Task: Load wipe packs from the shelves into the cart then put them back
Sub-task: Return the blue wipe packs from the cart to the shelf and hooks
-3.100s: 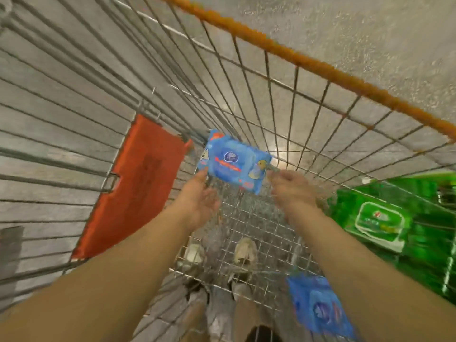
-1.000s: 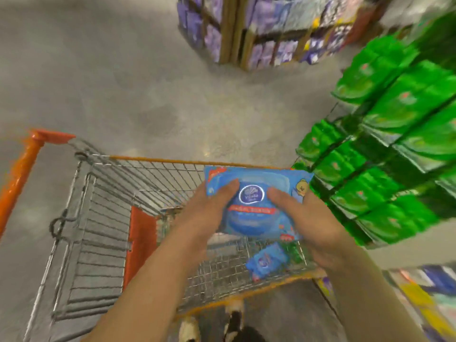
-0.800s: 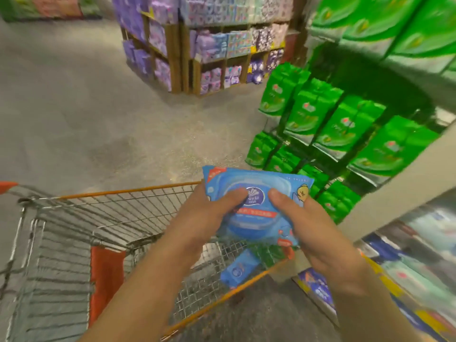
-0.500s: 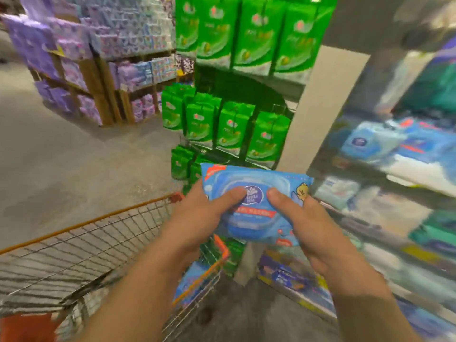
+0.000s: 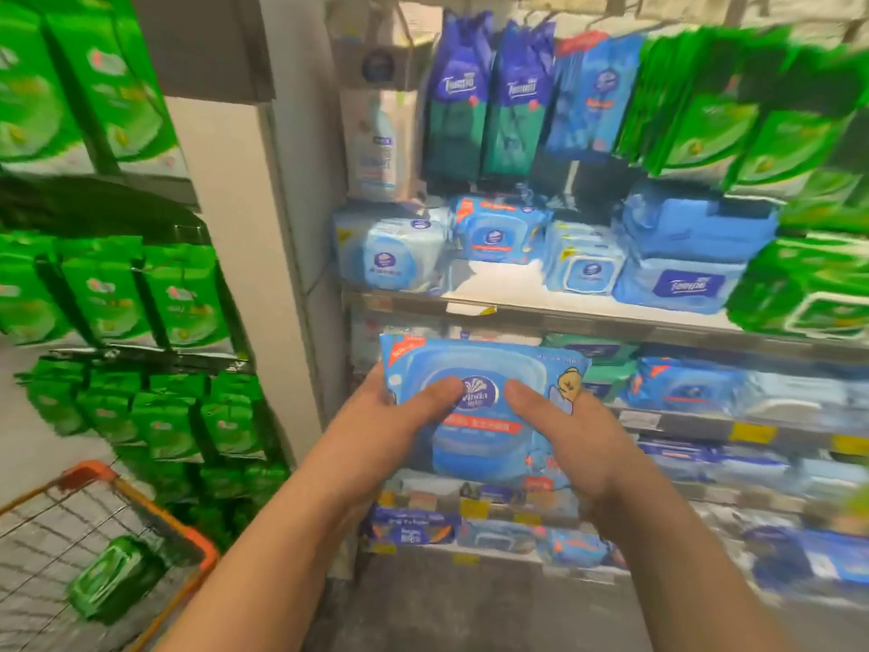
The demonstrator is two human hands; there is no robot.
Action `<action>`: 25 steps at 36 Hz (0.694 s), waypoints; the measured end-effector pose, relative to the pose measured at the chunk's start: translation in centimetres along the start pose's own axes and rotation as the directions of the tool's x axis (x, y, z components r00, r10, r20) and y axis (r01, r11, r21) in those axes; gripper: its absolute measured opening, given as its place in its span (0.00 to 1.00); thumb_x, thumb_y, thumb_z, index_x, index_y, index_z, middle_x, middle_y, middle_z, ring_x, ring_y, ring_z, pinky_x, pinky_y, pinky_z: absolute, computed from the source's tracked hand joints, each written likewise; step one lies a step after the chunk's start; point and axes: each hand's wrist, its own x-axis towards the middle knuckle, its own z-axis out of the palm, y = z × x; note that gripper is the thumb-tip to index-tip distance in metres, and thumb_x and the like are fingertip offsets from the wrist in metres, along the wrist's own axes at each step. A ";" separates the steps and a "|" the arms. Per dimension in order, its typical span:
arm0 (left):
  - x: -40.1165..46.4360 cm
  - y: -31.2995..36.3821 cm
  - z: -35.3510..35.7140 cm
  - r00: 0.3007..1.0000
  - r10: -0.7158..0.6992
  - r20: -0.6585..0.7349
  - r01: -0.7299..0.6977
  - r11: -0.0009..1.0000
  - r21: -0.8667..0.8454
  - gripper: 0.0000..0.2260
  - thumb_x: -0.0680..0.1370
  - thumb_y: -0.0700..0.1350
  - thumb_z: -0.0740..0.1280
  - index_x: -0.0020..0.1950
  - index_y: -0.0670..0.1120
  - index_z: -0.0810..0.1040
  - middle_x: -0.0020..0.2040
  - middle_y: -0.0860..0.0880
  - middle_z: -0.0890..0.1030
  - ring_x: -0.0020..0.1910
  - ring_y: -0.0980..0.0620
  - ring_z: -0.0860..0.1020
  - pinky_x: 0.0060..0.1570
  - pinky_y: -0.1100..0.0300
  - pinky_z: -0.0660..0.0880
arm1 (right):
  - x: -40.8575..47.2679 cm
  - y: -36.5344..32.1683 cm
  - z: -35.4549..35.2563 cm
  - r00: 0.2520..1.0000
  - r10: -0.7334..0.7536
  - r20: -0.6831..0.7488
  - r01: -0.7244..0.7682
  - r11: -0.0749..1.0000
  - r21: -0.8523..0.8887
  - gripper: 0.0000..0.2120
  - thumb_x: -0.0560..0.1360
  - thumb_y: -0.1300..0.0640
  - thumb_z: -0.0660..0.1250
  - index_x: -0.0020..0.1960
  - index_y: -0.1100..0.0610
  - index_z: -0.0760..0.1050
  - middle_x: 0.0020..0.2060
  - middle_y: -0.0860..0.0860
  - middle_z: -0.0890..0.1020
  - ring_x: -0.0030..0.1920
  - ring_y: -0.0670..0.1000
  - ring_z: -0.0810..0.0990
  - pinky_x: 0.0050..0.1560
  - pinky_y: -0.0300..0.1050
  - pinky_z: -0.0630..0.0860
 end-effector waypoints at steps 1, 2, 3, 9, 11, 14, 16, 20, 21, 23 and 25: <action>0.5 -0.1 0.8 1.000 -0.004 0.021 0.004 1.000 0.008 0.15 0.78 0.47 0.73 0.63 0.50 0.80 0.54 0.50 0.87 0.54 0.49 0.86 0.60 0.48 0.79 | -0.2 -0.1 -0.9 1.000 0.001 -0.016 -0.001 1.000 0.012 0.18 0.76 0.45 0.70 0.62 0.51 0.80 0.54 0.47 0.87 0.55 0.52 0.86 0.55 0.53 0.82; 0.9 -0.1 1.6 0.999 -0.010 0.041 0.009 1.000 0.013 0.14 0.78 0.48 0.73 0.63 0.49 0.80 0.55 0.50 0.87 0.55 0.49 0.85 0.61 0.47 0.79 | -0.3 -0.2 -1.6 0.999 0.012 -0.033 -0.011 1.000 0.022 0.14 0.78 0.48 0.68 0.61 0.51 0.80 0.53 0.47 0.87 0.54 0.51 0.86 0.51 0.49 0.83; 1.3 -0.2 2.2 0.998 -0.016 0.054 0.015 1.000 0.016 0.14 0.78 0.48 0.73 0.63 0.49 0.80 0.55 0.50 0.87 0.55 0.49 0.85 0.61 0.47 0.79 | -0.3 -0.3 -2.2 0.999 0.018 -0.038 -0.017 0.999 0.032 0.13 0.79 0.50 0.67 0.62 0.52 0.80 0.52 0.47 0.87 0.54 0.51 0.86 0.50 0.47 0.82; 4.3 0.3 4.1 0.994 0.015 0.106 -0.026 0.994 0.107 0.16 0.75 0.50 0.76 0.62 0.51 0.80 0.53 0.52 0.87 0.53 0.50 0.86 0.59 0.46 0.80 | 1.1 -0.7 -4.4 0.990 0.032 -0.141 -0.029 0.999 0.021 0.20 0.75 0.47 0.71 0.63 0.54 0.79 0.49 0.48 0.88 0.44 0.47 0.87 0.42 0.48 0.84; 5.5 0.4 4.3 0.992 0.036 0.118 -0.048 0.993 0.104 0.17 0.74 0.50 0.78 0.61 0.52 0.80 0.53 0.52 0.87 0.52 0.50 0.86 0.57 0.46 0.81 | 1.8 -1.0 -4.8 0.985 0.034 -0.167 -0.033 0.999 0.012 0.15 0.77 0.50 0.71 0.59 0.57 0.78 0.37 0.47 0.86 0.26 0.44 0.80 0.21 0.39 0.73; 7.3 0.8 4.6 0.986 0.080 0.148 -0.096 0.990 0.105 0.17 0.76 0.49 0.76 0.63 0.55 0.79 0.55 0.53 0.87 0.54 0.52 0.85 0.58 0.47 0.80 | 3.1 -1.6 -5.1 0.978 0.037 -0.204 -0.037 0.999 0.008 0.14 0.75 0.52 0.73 0.58 0.56 0.79 0.35 0.47 0.86 0.24 0.48 0.79 0.19 0.38 0.71; 8.8 1.2 4.7 0.978 0.123 0.169 -0.142 0.984 0.107 0.19 0.76 0.48 0.76 0.64 0.57 0.77 0.56 0.56 0.86 0.55 0.54 0.85 0.59 0.48 0.80 | 4.2 -2.1 -5.2 0.975 -0.013 -0.221 0.019 1.000 0.023 0.16 0.73 0.55 0.74 0.60 0.54 0.80 0.45 0.49 0.88 0.36 0.49 0.87 0.27 0.39 0.77; 11.9 2.0 4.4 0.961 0.199 0.191 -0.219 0.972 0.087 0.18 0.74 0.46 0.77 0.61 0.58 0.78 0.52 0.61 0.86 0.52 0.60 0.85 0.52 0.60 0.81 | 7.1 -3.1 -5.3 0.964 -0.081 -0.252 0.078 0.997 -0.022 0.25 0.66 0.55 0.81 0.62 0.53 0.80 0.51 0.51 0.88 0.48 0.52 0.88 0.37 0.44 0.81; 12.8 2.2 4.3 0.959 0.212 0.189 -0.231 0.969 0.087 0.17 0.74 0.46 0.78 0.59 0.57 0.78 0.51 0.61 0.86 0.51 0.61 0.85 0.50 0.62 0.81 | 7.9 -3.5 -5.3 0.957 -0.091 -0.276 0.083 0.996 -0.041 0.26 0.64 0.55 0.82 0.61 0.52 0.80 0.49 0.49 0.88 0.45 0.51 0.88 0.36 0.44 0.81; 14.8 2.7 4.0 0.953 0.264 0.149 -0.287 0.945 0.159 0.18 0.69 0.54 0.80 0.56 0.62 0.79 0.51 0.65 0.84 0.53 0.62 0.83 0.52 0.62 0.80 | 9.6 -4.3 -5.2 0.935 -0.115 -0.336 0.100 0.993 -0.062 0.26 0.63 0.54 0.80 0.60 0.53 0.80 0.45 0.49 0.88 0.39 0.48 0.87 0.30 0.42 0.79; 16.8 2.9 3.7 0.938 0.332 0.099 -0.346 0.898 0.272 0.20 0.62 0.65 0.77 0.53 0.71 0.78 0.52 0.69 0.79 0.58 0.62 0.79 0.57 0.61 0.77 | 11.2 -4.7 -5.3 0.924 -0.130 -0.361 0.106 0.991 -0.086 0.27 0.64 0.54 0.79 0.62 0.54 0.78 0.45 0.49 0.88 0.37 0.47 0.86 0.29 0.41 0.77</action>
